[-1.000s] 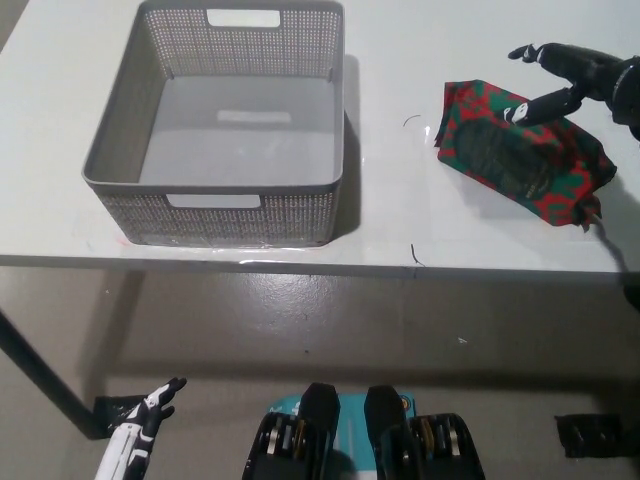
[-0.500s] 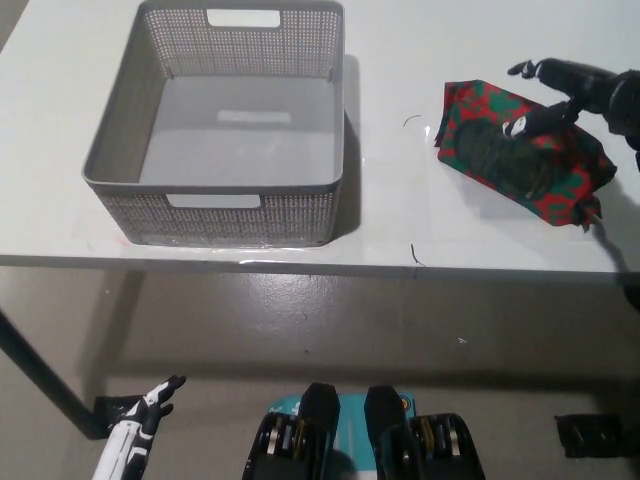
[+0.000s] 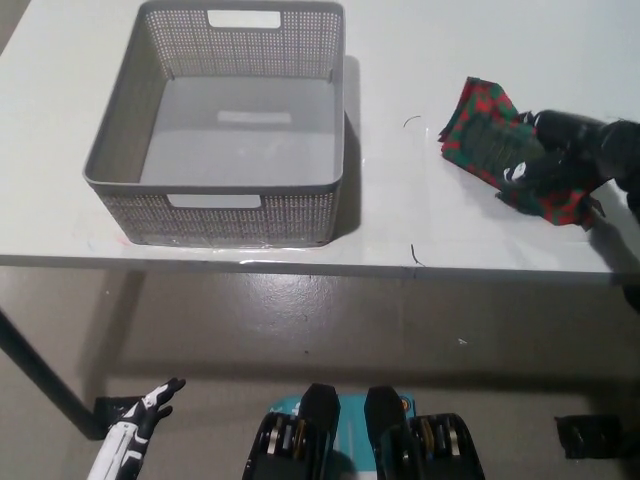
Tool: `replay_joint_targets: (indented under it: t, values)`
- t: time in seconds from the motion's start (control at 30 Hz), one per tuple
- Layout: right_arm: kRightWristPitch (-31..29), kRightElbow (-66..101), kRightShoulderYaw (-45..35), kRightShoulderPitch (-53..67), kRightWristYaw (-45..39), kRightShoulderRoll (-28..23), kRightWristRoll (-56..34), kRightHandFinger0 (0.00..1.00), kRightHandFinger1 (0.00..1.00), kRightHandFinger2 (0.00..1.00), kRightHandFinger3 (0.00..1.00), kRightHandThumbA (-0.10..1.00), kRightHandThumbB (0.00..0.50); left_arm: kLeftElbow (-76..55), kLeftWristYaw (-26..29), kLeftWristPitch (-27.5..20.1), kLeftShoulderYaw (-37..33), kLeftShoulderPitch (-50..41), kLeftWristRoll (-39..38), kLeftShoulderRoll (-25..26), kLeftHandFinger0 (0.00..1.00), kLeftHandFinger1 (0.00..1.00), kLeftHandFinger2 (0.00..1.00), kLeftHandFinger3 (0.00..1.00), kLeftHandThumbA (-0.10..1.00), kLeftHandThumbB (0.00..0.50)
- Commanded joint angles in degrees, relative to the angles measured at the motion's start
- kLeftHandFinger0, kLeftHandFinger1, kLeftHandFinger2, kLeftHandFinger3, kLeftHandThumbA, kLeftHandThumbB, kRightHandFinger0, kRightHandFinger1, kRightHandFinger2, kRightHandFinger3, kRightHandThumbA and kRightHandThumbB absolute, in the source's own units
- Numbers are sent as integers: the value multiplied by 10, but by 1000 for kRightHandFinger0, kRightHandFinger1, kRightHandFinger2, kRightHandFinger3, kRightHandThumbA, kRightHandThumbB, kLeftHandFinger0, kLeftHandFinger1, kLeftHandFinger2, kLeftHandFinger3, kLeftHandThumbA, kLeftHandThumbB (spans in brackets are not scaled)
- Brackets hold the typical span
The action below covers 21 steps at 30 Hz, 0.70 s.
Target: Use the right hand to pick up a bag of coffee beans on the right hand side and place it into a container on the left hand side
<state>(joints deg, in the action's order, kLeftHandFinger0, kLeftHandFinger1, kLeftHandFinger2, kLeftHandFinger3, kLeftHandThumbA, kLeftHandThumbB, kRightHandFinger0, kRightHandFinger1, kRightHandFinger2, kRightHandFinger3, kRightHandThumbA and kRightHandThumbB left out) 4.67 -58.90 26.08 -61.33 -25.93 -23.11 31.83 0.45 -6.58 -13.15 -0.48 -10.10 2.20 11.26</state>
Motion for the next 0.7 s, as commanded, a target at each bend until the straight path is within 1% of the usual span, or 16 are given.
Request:
replay_joint_targets:
  t: [0.0, 0.13, 0.17, 0.2, 0.23, 0.27, 0.3, 0.33, 0.37, 0.4, 0.43, 0.47, 0.5, 0.57, 0.6, 0.67]
  values:
    - [-55, -76, -4, 12, 33, 35, -17, 1000, 1000, 1000, 1000, 683, 500, -10, -17, -21, -2, 0, -20, 10, 1000, 1000, 1000, 1000, 1000, 463]
    - [-65, -104, -1, 12, 68, 58, -8, 1000, 1000, 1000, 1000, 681, 500, -8, -18, -25, -1, 4, -17, 11, 1000, 1000, 1000, 1000, 1000, 460]
    - [-74, -114, -12, 12, 89, 66, -17, 1000, 1000, 1000, 1000, 625, 496, -8, -19, -26, 0, 6, -19, 12, 1000, 1000, 1000, 1000, 1000, 459]
    - [-79, -120, -16, 10, 96, 68, -22, 1000, 1000, 1000, 1000, 606, 500, -8, -19, -25, 0, 8, -19, 14, 1000, 1000, 1000, 1000, 1000, 460]
    - [-85, -122, -40, 14, 119, 73, -41, 1000, 1000, 1000, 1000, 491, 476, -9, -20, -21, 1, 9, -22, 14, 1000, 1000, 1000, 1000, 1000, 461]
    - [-97, -123, -43, 19, 171, 77, -33, 878, 946, 1000, 1000, 397, 403, -10, -19, -23, 2, 11, -19, 15, 1000, 1000, 1000, 1000, 1000, 461]
    - [-103, -126, -44, 20, 213, 81, -24, 538, 653, 795, 880, 275, 354, -12, -20, -20, 2, 12, -20, 15, 1000, 1000, 1000, 1000, 1000, 467]
    - [-116, -128, -45, 23, 250, 82, -19, 362, 468, 563, 647, 175, 272, -15, -20, -15, 2, 14, -19, 15, 1000, 1000, 1000, 1000, 1000, 479]
    - [-122, -130, -45, 24, 265, 82, -16, 231, 456, 662, 709, 98, 271, -16, -20, -13, 2, 15, -18, 16, 1000, 1000, 1000, 1000, 1000, 483]
    - [-140, -127, -49, 29, 317, 84, -13, 21, 264, 568, 573, -83, 164, -18, -19, -13, 1, 14, -17, 16, 1000, 1000, 1000, 1000, 1000, 490]
    - [-150, -126, -50, 32, 348, 85, -10, 5, 374, 750, 716, -97, 117, -18, -19, -15, 1, 14, -15, 16, 1000, 1000, 1000, 1000, 1000, 491]
    - [-167, -128, -54, 33, 358, 84, -14, 58, 556, 921, 921, -100, 61, -19, -20, -13, 1, 14, -17, 16, 1000, 1000, 1000, 1000, 1000, 497]
    - [-188, -128, -61, 35, 371, 83, -21, 130, 639, 965, 1000, -100, 42, -19, -19, -13, 1, 14, -15, 16, 1000, 1000, 1000, 1000, 1000, 495]
    - [-196, -130, -63, 32, 388, 84, -19, 168, 662, 978, 1000, -100, 67, -18, -19, -15, 3, 16, -15, 18, 1000, 1000, 1000, 1000, 1000, 478]
    - [-197, -129, -65, 31, 390, 84, -20, 208, 698, 1000, 1000, -100, 70, -17, -19, -16, 3, 17, -15, 18, 1000, 1000, 1000, 1000, 1000, 471]
    - [-206, -127, -66, 30, 402, 83, -19, 247, 734, 1000, 1000, -100, 75, -17, -19, -15, 3, 16, -18, 17, 1000, 1000, 1000, 1000, 1000, 480]
